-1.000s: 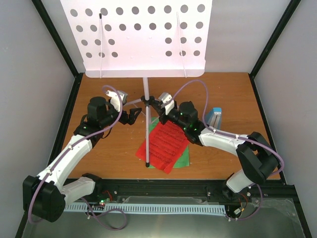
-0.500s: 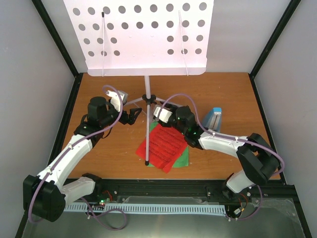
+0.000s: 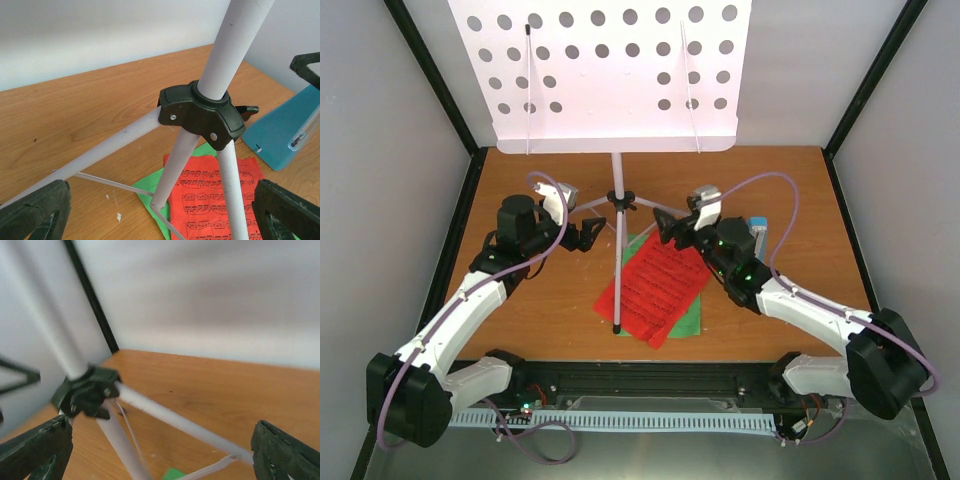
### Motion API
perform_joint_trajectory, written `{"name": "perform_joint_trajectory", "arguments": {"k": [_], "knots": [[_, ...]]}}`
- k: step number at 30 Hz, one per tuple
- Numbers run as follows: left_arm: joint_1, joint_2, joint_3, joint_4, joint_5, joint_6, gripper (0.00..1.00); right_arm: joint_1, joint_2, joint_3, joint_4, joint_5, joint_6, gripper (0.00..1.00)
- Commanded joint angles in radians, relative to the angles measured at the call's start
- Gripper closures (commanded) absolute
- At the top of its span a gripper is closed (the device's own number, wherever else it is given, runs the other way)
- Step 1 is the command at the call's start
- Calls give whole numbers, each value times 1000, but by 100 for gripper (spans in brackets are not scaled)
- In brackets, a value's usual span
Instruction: Pack up the instrument practice props
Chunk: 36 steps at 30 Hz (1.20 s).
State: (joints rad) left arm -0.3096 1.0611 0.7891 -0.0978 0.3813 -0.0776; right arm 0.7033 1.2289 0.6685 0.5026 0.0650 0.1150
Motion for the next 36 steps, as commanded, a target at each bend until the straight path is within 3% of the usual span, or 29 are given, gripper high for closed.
{"name": "perform_joint_trajectory", "arguments": {"k": [1, 6, 13, 21, 36], "knots": [[0, 4, 6, 10, -14, 19, 1, -62, 16, -9, 59, -88, 713, 5], [0, 8, 6, 12, -15, 19, 1, -64, 121, 65, 199, -214, 1166, 6], [0, 8, 6, 10, -21, 21, 1, -58, 250, 129, 272, -321, 1516, 10], [0, 11, 7, 11, -15, 19, 1, -36, 299, 177, 206, -364, 1556, 22], [0, 1, 8, 10, -14, 20, 1, -25, 339, 209, 177, -389, 1530, 66]]}}
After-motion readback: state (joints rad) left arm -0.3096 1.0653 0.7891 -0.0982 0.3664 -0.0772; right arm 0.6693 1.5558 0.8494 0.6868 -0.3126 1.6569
